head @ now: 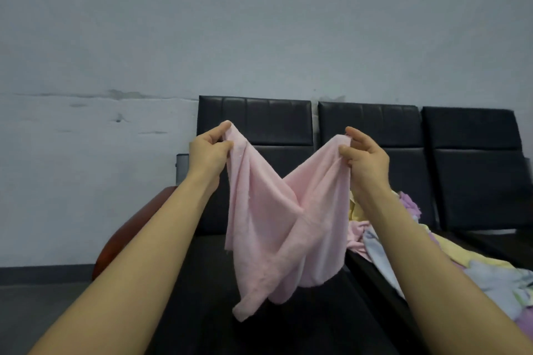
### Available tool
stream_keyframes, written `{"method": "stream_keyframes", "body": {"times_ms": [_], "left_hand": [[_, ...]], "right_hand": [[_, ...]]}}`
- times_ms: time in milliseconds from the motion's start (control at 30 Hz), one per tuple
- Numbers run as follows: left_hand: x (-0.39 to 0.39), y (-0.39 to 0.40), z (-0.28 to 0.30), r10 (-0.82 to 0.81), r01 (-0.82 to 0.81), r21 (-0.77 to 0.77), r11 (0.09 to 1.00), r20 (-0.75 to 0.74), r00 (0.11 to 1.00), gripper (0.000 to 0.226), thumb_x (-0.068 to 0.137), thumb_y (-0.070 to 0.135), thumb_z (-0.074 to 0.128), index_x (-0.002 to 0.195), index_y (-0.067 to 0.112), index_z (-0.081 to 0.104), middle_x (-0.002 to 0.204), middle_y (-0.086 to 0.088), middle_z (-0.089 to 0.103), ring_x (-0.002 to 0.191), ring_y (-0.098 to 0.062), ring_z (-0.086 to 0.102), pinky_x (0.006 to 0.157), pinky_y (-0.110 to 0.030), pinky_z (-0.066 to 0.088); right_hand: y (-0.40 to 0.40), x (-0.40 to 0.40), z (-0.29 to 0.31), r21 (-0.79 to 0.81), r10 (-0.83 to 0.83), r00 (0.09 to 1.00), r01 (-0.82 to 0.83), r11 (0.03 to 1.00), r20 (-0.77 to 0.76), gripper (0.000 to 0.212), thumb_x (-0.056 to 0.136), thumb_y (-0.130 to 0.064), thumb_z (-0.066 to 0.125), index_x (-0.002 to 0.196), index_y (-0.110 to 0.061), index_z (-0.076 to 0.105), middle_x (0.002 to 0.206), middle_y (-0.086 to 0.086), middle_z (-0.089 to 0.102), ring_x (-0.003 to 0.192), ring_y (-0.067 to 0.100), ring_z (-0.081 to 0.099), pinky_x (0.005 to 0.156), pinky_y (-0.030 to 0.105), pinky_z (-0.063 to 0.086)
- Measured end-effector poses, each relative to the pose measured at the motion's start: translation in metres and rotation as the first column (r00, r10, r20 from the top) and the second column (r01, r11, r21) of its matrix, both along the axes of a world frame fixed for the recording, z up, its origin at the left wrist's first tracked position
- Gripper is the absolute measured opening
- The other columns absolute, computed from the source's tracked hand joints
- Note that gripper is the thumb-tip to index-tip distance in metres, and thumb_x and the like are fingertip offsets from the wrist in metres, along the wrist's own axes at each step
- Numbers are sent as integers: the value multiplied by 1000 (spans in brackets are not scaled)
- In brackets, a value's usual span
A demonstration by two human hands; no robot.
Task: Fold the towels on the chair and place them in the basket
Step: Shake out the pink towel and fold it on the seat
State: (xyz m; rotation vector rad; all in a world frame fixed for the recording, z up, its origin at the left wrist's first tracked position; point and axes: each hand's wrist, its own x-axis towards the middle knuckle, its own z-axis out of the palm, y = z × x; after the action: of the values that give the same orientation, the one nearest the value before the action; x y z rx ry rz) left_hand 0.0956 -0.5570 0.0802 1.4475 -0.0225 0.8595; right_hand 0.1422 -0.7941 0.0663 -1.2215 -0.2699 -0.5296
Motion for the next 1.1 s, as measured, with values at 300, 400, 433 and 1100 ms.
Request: {"method": "stream_keyframes", "body": {"times_ms": [300, 400, 433, 1100], "left_hand": [[-6, 14, -10, 143, -144, -37, 989, -16, 990, 48, 87, 6, 64, 133, 17, 55, 137, 2, 54, 125, -18, 50, 100, -28, 42], [-9, 11, -25, 212, -216, -42, 975, -88, 973, 37, 88, 10, 64, 125, 14, 62, 127, -1, 61, 118, -21, 55, 99, -31, 44], [-10, 10, -30, 229, -237, -66, 969, -114, 967, 32, 89, 9, 64, 121, 13, 65, 121, 0, 64, 115, -22, 57, 98, -32, 45], [-9, 22, -111, 360, -331, 141, 933, -348, 866, 31, 90, 3, 58, 120, 5, 64, 124, -10, 63, 118, -25, 56, 99, -32, 42]], "right_hand": [[-11, 12, -12, -103, -128, 992, 127, 987, -5, 19, 88, -2, 63, 102, -12, 71, 87, -3, 69, 87, 13, 63, 80, 24, 50], [-12, 17, -31, -113, -132, 989, 124, 986, -68, 18, 89, -2, 60, 90, -15, 73, 78, 1, 68, 77, 15, 62, 77, 31, 52], [-12, 19, -36, -135, -130, 988, 118, 984, -82, 18, 90, -4, 60, 92, -15, 73, 79, 1, 68, 77, 14, 62, 79, 32, 53], [-24, 29, -101, -588, -204, 979, 152, 794, -22, 14, 84, -2, 61, 86, -10, 72, 88, 5, 69, 86, 17, 60, 67, 18, 41]]}}
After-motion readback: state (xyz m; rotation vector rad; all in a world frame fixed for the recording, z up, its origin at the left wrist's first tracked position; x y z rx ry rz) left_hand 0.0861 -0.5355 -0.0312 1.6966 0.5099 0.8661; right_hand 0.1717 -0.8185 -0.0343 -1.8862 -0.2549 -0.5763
